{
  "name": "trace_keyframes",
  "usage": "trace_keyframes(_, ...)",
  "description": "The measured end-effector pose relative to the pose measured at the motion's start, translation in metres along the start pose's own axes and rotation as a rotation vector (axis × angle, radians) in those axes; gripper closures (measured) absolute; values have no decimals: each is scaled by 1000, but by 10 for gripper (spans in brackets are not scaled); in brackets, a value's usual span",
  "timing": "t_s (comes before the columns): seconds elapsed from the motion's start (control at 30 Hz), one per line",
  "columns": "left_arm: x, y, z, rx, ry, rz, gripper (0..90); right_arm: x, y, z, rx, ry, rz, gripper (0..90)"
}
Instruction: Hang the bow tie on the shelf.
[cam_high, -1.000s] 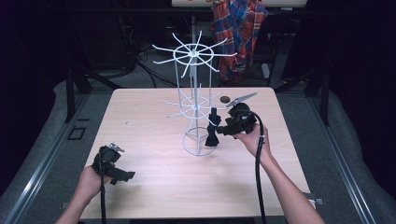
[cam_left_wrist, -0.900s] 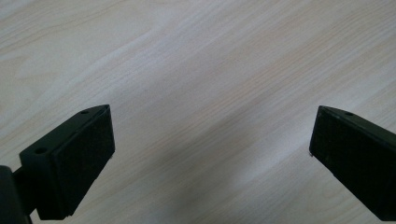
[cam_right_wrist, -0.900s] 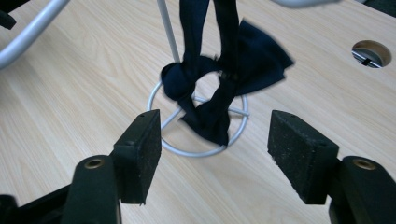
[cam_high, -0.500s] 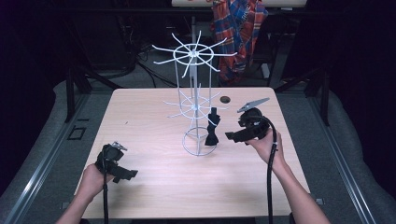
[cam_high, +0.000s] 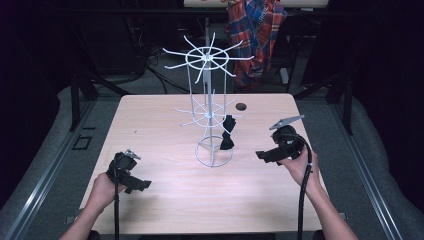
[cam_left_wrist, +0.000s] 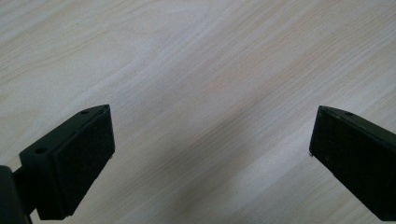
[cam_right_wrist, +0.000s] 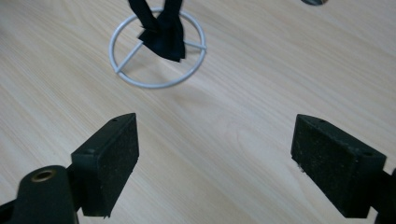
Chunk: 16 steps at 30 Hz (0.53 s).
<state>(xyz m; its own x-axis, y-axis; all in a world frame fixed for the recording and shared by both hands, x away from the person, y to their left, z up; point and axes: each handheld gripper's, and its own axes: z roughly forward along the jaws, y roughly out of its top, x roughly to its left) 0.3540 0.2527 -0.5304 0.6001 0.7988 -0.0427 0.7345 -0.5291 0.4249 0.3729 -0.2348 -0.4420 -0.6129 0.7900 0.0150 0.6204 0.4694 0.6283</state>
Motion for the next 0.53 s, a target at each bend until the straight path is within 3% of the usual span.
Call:
trace_keyframes(0.17,0,0,0,0,-1,2,3,-6,-17,-3,19,-19,19,142)
trace_keyframes(0.2,0,0,0,0,1,0,3,-9,-29,-1,29,-1,40,140)
trace_keyframes(0.3,0,0,0,1,1,-1,3,-10,-42,9,85,7,46,100)
trace_keyframes(0.33,0,1,0,2,1,1,2,-10,-45,11,117,5,41,80)
trace_keyframes(0.4,-1,1,0,1,0,1,3,-9,-46,14,115,9,52,70)
trace_keyframes(0.53,0,1,1,3,-1,-1,3,-7,-45,21,146,6,21,52)
